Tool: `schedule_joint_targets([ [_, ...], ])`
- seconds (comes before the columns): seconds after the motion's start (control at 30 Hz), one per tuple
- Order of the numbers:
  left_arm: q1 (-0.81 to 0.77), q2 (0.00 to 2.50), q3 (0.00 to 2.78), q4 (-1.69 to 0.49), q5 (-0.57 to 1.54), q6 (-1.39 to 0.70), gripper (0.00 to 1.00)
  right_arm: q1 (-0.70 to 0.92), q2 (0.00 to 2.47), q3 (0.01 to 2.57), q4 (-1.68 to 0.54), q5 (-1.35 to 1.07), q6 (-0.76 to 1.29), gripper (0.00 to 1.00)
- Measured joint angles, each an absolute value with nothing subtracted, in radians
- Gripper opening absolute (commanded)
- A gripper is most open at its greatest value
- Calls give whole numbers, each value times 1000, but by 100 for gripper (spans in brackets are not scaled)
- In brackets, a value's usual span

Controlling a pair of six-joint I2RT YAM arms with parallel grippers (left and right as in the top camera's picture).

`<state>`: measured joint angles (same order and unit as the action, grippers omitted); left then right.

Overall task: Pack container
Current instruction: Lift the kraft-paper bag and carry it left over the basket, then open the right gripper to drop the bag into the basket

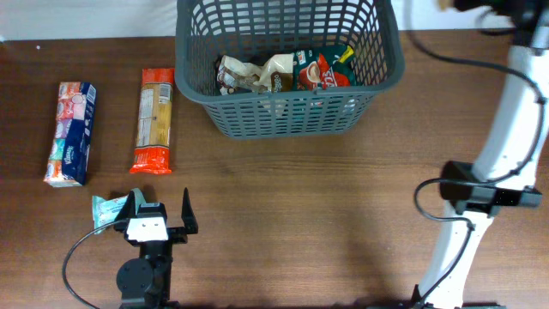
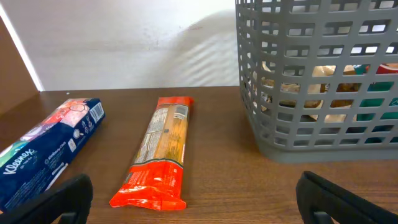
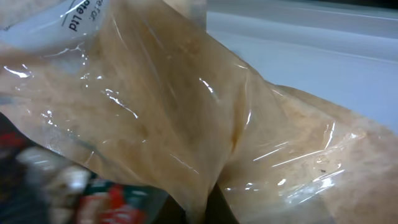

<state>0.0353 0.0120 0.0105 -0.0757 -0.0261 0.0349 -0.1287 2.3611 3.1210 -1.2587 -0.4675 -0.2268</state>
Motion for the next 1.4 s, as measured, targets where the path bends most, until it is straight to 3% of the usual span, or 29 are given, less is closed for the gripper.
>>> schedule_joint_targets([
  [0.43,35,12,10,-76,-26,35,99,115,2361,3104,-1460,-463,-213,4],
  [0.93,35,12,10,-76,-26,35,99,130,2361,2701,-1377,-385,-212,4],
  [1.2,35,12,10,-76,-26,35,99,139,2361,2621,-1353,-386,-218,4],
  [1.23,35,12,10,-76,-26,35,99,140,2361,2614,-1353,-386,-220,7],
  [1.27,35,12,10,-76,-26,35,99,140,2361,2608,-1354,-386,-220,20],
  [1.33,35,12,10,-76,-26,35,99,140,2361,2601,-1354,-388,-221,71],
  [1.37,35,12,10,-76,-26,35,99,140,2361,2601,-1351,-391,-220,91],
  [1.4,35,12,10,-76,-26,35,99,140,2361,2601,-1350,-391,-221,99],
])
